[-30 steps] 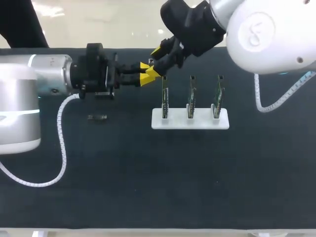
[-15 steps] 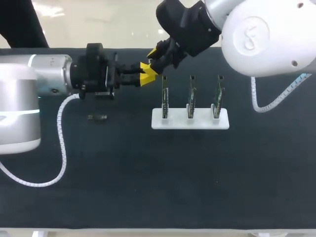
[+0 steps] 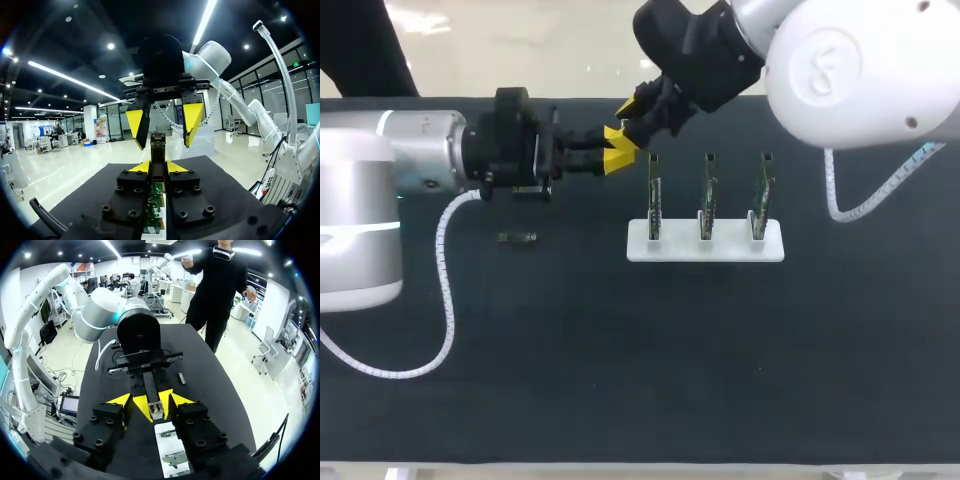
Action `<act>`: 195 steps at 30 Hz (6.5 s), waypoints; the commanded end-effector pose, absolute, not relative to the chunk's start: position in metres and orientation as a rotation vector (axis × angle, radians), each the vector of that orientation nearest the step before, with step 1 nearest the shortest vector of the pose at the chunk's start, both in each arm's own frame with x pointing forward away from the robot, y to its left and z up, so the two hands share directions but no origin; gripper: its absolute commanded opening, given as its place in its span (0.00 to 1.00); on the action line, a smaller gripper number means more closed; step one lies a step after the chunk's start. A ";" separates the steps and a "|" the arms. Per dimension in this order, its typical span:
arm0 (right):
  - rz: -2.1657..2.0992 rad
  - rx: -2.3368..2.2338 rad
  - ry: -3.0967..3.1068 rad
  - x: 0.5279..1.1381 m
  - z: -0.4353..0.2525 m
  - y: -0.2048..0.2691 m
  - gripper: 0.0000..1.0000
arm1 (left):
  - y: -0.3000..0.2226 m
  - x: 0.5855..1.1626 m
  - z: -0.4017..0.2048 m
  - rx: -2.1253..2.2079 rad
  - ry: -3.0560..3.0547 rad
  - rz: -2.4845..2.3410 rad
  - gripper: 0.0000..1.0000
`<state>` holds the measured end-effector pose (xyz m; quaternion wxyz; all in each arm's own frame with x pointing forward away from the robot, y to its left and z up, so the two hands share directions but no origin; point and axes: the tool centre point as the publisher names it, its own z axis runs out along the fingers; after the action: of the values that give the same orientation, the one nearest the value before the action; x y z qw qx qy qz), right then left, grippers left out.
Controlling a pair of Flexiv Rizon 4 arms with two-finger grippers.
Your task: Pick up the optical module with the left hand, and insert it into the network port with the right hand.
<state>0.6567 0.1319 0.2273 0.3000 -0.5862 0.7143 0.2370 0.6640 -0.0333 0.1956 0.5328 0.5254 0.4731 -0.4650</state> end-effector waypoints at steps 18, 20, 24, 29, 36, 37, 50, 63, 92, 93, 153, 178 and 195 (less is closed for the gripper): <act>0.629 -1.564 1.881 0.657 0.227 0.130 0.00 | -0.034 0.664 0.195 1.251 1.126 -1.106 0.00; 0.627 -1.565 1.879 0.657 0.226 0.130 0.00 | -0.034 0.664 0.195 1.251 1.126 -1.106 0.00; 0.625 -1.565 1.879 0.658 0.226 0.131 0.00 | -0.034 0.664 0.195 1.251 1.126 -1.106 0.00; 0.626 -1.566 1.879 0.658 0.226 0.132 0.00 | -0.034 0.664 0.195 1.251 1.126 -1.106 0.00; 0.626 -1.566 1.879 0.658 0.226 0.132 0.00 | -0.034 0.664 0.195 1.251 1.126 -1.106 0.00; 0.626 -1.566 1.879 0.658 0.226 0.132 0.00 | -0.034 0.664 0.195 1.251 1.126 -1.106 0.00; 0.626 -1.566 1.879 0.658 0.226 0.132 0.00 | -0.034 0.664 0.195 1.253 1.115 -1.100 0.00; 0.626 -1.566 1.879 0.658 0.226 0.132 0.00 | -0.035 0.665 0.199 1.223 1.136 -1.090 1.00; 0.626 -1.566 1.879 0.658 0.226 0.132 0.00 | 0.066 0.669 0.184 1.362 1.403 -0.978 1.00; 0.626 -1.566 1.879 0.658 0.226 0.132 0.00 | 0.072 0.670 0.182 1.374 1.398 -0.981 1.00; 0.656 -1.622 1.801 0.724 0.204 0.102 0.00 | 0.127 0.680 0.186 1.441 1.451 -0.947 1.00; 0.696 -1.630 1.770 0.721 0.188 0.097 0.00 | 0.127 0.680 0.186 1.441 1.451 -0.947 1.00; 0.706 -1.632 1.754 0.721 0.181 0.094 0.00 | 0.127 0.680 0.186 1.441 1.451 -0.947 1.00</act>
<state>0.7203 0.0937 0.1819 0.3147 -0.6201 0.6669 0.2677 0.6807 0.1277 0.1861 0.4301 0.5775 0.5802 -0.3806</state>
